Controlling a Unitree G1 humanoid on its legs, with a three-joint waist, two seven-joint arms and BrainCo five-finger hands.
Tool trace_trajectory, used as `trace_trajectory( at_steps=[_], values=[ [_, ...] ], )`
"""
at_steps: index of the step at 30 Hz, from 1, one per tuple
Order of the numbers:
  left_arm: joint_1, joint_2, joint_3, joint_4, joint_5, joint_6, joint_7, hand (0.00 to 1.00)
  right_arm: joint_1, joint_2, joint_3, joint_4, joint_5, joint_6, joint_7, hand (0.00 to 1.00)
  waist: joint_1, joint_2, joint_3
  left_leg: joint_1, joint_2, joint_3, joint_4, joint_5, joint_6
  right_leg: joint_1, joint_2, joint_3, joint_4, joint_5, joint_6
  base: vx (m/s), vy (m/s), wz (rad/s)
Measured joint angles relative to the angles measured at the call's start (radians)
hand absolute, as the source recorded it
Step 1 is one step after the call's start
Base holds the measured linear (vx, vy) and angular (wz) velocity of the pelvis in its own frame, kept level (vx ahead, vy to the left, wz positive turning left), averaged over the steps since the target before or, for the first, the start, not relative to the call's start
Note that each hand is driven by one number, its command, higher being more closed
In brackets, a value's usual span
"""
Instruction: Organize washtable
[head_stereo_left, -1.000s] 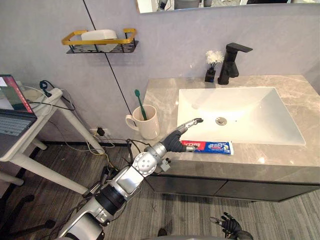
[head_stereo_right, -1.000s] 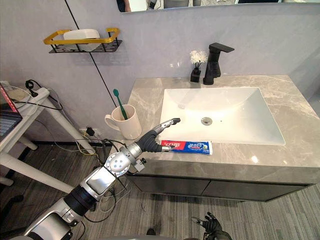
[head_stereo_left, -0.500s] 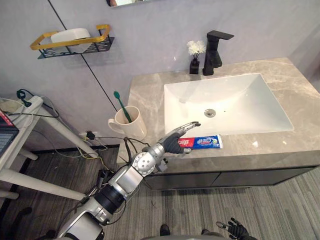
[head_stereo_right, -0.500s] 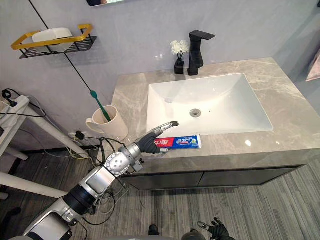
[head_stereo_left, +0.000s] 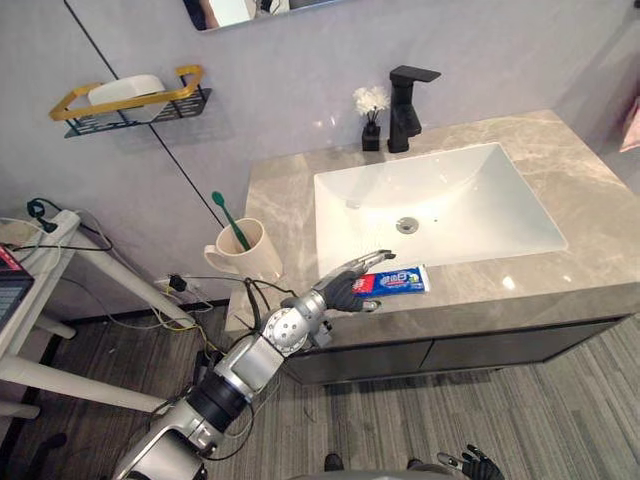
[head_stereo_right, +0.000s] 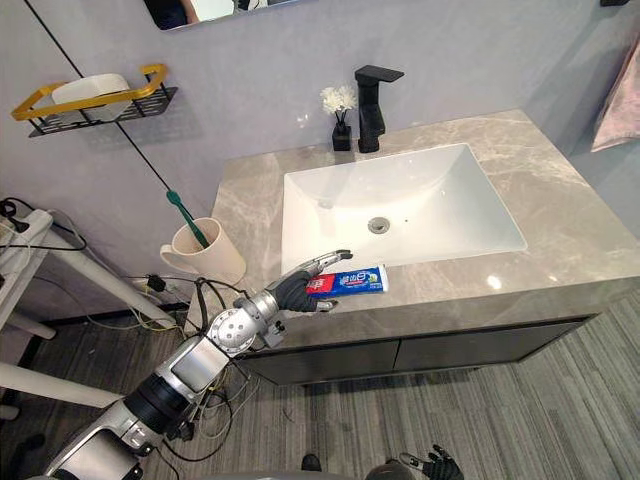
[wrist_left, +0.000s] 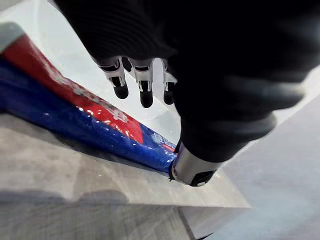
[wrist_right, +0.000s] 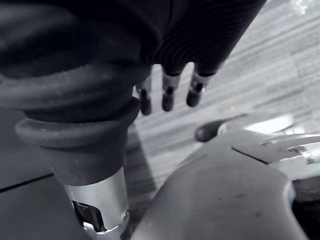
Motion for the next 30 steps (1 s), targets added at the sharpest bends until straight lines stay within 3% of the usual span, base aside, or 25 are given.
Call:
trace_trajectory(
  at_steps=[6, 7, 15, 30],
  values=[
    [0.001, -0.003, 0.092, 0.066, 0.078, 0.016, 0.026, 0.0, 0.009, -0.005, 0.024, -0.031, -0.001, -0.001, 0.014, 0.0, 0.0, -0.005, 0.004, -0.02, 0.014, 0.016, 0.007, -0.004, -0.006, -0.025, 0.015, 0.019, 0.0, 0.005, -0.008, 0.0, -0.032, -0.1],
    [0.001, -0.004, 0.102, 0.068, 0.081, 0.017, 0.029, 1.0, 0.009, -0.005, 0.025, -0.032, -0.001, -0.001, 0.017, 0.0, 0.0, -0.005, 0.004, -0.024, 0.015, 0.017, 0.01, -0.005, -0.007, -0.028, 0.016, 0.021, 0.0, 0.007, -0.01, 0.01, -0.013, -0.1],
    [-0.022, -0.025, 0.236, 0.16, 0.199, 0.026, 0.096, 1.0, 0.01, -0.007, 0.048, -0.064, -0.023, -0.001, 0.021, 0.0, 0.001, -0.02, 0.034, -0.05, 0.03, 0.029, 0.023, -0.008, -0.012, -0.055, 0.032, 0.032, 0.0, 0.015, -0.02, -0.01, -0.016, -0.05],
    [0.015, -0.073, 0.277, 0.051, 0.358, 0.029, 0.185, 1.0, 0.024, -0.006, 0.084, -0.125, -0.036, -0.027, 0.007, 0.0, 0.023, -0.031, 0.054, -0.073, 0.037, 0.039, 0.021, -0.01, -0.018, -0.072, 0.038, 0.042, -0.009, 0.02, -0.022, 0.02, -0.002, -0.02]
  ],
)
